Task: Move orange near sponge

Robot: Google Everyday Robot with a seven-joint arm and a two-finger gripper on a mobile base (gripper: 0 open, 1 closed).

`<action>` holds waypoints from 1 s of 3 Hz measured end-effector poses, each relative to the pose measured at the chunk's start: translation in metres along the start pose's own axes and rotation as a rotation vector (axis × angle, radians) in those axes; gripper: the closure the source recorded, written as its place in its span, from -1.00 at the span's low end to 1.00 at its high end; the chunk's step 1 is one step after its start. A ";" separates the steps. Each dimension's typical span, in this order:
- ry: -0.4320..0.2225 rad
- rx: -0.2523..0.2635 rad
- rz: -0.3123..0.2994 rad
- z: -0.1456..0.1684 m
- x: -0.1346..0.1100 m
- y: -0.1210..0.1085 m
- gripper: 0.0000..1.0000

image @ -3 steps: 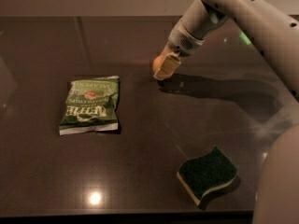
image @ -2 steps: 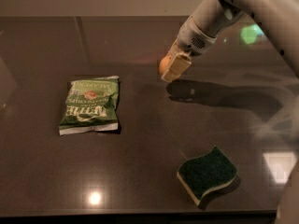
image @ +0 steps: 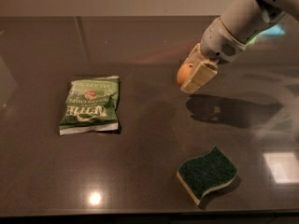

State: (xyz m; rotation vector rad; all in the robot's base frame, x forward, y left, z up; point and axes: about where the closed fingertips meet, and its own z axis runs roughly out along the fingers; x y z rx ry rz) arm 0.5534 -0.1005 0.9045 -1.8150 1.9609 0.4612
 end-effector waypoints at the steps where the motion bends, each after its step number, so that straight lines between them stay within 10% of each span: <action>1: -0.012 0.019 -0.008 -0.013 0.016 0.027 1.00; 3: -0.001 0.045 0.074 -0.017 0.048 0.065 1.00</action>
Offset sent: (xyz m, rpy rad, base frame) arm -0.0833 -0.0543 -0.0090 0.0030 -0.0553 -0.0764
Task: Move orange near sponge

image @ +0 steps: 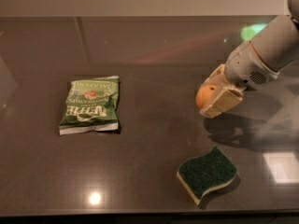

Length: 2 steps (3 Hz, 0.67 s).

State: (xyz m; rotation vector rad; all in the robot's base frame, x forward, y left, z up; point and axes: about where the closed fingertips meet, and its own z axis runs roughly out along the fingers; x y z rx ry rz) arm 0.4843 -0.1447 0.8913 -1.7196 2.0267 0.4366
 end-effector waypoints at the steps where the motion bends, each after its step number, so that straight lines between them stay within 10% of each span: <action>1: 0.002 -0.028 0.067 0.004 0.015 0.010 1.00; 2: -0.003 -0.062 0.114 0.010 0.025 0.017 1.00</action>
Offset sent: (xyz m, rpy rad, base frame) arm -0.0262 -0.0215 -0.0364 0.0449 0.1741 -0.0923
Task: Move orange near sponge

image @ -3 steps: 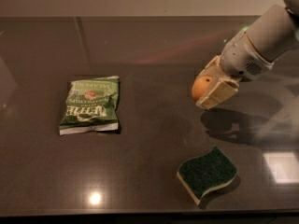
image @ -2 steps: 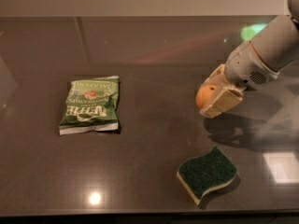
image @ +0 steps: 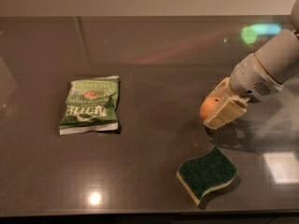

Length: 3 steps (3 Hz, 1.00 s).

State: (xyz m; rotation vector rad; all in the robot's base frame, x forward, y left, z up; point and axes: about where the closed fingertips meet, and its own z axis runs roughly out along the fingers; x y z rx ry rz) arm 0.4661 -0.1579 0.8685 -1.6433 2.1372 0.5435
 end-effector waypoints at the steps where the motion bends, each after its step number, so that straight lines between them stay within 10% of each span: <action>1: -0.012 -0.022 0.003 0.007 0.007 0.004 1.00; 3: -0.033 -0.049 -0.023 0.015 0.011 0.014 0.19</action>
Offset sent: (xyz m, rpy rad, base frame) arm -0.0183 0.0013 -0.0215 0.0511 0.0190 0.0559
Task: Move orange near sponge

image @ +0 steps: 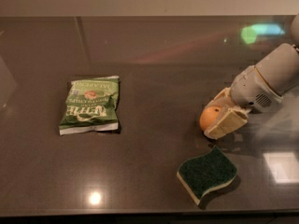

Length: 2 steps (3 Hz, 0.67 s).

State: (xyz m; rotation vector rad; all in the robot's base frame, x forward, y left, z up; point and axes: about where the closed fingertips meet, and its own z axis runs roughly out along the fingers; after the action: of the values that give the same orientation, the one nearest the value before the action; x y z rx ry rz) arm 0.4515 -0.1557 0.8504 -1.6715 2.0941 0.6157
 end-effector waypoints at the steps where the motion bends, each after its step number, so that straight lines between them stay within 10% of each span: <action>1: -0.008 -0.009 -0.006 0.002 0.001 0.002 -0.27; 2: -0.007 -0.009 -0.009 0.002 -0.001 0.003 -0.73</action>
Offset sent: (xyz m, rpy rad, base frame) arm -0.0023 0.0008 -0.0015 0.0088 0.0026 0.0089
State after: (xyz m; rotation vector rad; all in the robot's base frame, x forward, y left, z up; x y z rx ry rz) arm 0.4489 -0.1534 0.8492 -1.6798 2.0809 0.6286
